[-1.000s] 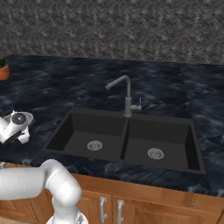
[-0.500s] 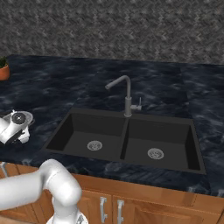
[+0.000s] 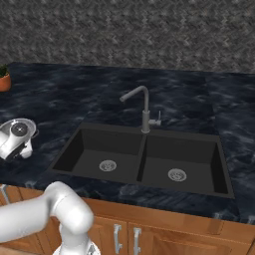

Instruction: Place the bowl in the left basin and the colander in the right basin of the sink.

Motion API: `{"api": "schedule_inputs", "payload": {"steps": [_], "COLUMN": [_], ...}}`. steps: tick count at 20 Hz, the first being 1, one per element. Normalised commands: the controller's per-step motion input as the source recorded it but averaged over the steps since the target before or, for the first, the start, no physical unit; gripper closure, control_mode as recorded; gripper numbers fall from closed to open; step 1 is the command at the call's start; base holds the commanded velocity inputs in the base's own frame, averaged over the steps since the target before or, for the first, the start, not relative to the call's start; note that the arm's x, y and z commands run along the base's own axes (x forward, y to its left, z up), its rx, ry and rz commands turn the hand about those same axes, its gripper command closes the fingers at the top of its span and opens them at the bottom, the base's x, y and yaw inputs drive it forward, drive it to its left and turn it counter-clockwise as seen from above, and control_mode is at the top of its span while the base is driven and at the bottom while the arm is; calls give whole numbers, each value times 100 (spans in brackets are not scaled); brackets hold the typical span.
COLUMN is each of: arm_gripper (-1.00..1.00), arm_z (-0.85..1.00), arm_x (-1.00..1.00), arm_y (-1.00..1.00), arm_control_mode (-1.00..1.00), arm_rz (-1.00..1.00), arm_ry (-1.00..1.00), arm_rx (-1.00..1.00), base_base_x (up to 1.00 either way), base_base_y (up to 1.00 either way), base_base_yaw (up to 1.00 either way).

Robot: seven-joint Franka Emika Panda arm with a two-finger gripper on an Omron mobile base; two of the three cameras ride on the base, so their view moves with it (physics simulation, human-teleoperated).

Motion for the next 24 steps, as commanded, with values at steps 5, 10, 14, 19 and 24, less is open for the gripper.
{"api": "schedule_inputs", "payload": {"steps": [5, 10, 14, 19, 24], "arm_gripper": [100, 100, 100, 100, 100], "arm_z": [60, 58, 51, 47, 39], "arm_x": [-4, -33, -36, -30, -34], "arm_y": [-6, -15, -36, -49, -62], "arm_control_mode": [-100, -100, -100, -100, -100], "arm_rz": [-8, -11, -12, -11, -8], "arm_ry": [1, 8, 11, 15, 13], "arm_rx": [0, 0, 0, 0, 0], "base_base_x": [0, 0, 0, 0, 0], "base_base_y": [0, 0, 0, 0, 0], "base_base_yaw": [0, 0, 0, 0, 0]}}
